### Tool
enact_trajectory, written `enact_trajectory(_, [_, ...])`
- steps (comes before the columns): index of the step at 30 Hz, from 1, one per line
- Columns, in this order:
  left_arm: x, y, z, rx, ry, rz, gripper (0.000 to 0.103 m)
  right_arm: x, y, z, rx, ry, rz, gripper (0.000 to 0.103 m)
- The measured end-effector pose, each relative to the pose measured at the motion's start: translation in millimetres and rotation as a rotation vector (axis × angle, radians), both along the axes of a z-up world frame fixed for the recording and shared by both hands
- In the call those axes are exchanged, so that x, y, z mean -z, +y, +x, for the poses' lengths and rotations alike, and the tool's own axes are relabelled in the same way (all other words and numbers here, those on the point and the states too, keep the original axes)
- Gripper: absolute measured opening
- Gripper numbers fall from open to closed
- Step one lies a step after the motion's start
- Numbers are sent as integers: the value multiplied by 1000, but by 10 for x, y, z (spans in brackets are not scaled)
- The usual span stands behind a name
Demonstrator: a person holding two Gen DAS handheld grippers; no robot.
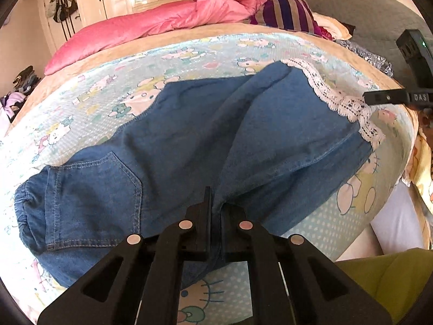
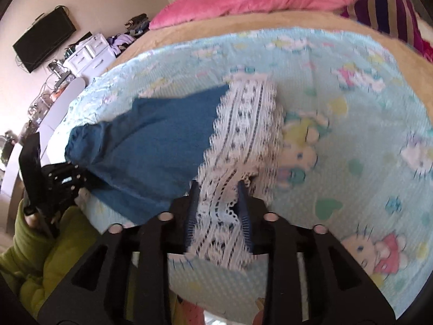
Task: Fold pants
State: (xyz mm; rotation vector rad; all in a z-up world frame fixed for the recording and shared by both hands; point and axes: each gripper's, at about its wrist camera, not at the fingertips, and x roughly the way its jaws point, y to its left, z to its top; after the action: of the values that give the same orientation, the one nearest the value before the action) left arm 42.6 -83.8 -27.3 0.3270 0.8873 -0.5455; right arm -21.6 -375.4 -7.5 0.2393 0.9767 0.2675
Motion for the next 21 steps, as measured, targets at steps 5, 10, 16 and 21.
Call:
enact_trajectory(5, [11, -25, -4, -6, -2, 17, 5, 100, -26, -44, 0, 14, 9, 34])
enact_trajectory(10, [17, -50, -3, -20, -14, 42, 5, 131, 2, -33, -25, 5, 44, 7])
enact_trajectory(16, [-27, -61, -89, -3, -29, 53, 4, -46, -75, -243, -60, -25, 22, 4])
enact_trajectory(21, [34, -103, -137, 22, -10, 87, 8, 112, -47, -358, -79, 19, -62, 5])
